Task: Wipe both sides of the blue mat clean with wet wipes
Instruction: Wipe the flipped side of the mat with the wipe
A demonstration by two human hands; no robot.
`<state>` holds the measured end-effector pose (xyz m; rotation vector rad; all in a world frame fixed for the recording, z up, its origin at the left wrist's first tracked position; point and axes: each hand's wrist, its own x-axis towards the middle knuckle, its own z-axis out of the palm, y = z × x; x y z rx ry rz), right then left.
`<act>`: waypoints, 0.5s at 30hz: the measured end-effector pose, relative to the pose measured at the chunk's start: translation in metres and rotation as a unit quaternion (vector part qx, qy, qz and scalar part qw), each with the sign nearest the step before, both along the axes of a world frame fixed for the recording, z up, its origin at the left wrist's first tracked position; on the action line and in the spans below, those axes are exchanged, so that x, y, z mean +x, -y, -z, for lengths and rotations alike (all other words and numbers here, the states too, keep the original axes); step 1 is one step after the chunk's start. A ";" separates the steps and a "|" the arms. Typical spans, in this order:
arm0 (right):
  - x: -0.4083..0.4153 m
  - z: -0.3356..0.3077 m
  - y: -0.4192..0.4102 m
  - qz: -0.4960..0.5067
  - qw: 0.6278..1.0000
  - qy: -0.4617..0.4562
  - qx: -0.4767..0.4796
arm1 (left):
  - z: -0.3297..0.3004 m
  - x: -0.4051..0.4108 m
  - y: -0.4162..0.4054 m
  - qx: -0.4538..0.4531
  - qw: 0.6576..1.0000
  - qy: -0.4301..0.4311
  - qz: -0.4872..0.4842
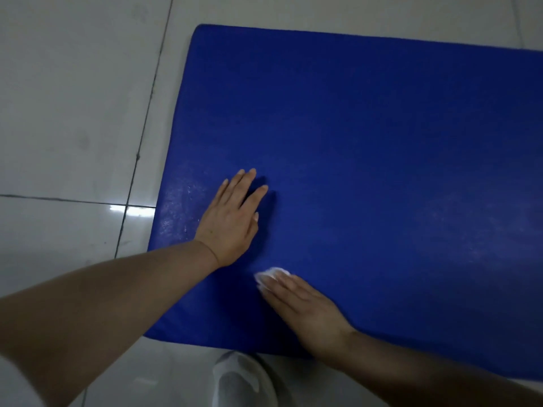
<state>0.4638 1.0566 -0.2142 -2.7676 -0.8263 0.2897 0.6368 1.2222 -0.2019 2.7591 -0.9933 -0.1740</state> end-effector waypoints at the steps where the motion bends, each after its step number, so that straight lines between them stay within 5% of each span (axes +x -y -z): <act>1: -0.014 -0.001 0.022 -0.027 0.999 0.012 -0.017 | 0.002 -0.002 -0.003 0.004 1.000 -0.002 0.001; 6: -0.043 -0.008 0.068 -0.165 0.985 0.026 -0.047 | 0.004 -0.007 -0.011 0.016 1.000 -0.001 0.016; 10: 0.006 -0.002 0.006 -0.147 0.986 -0.020 0.074 | -0.002 -0.001 0.004 0.006 1.000 0.001 0.020; 15: 0.031 -0.004 -0.009 -0.202 0.974 -0.073 0.066 | -0.007 0.003 0.017 -0.002 1.000 -0.007 0.029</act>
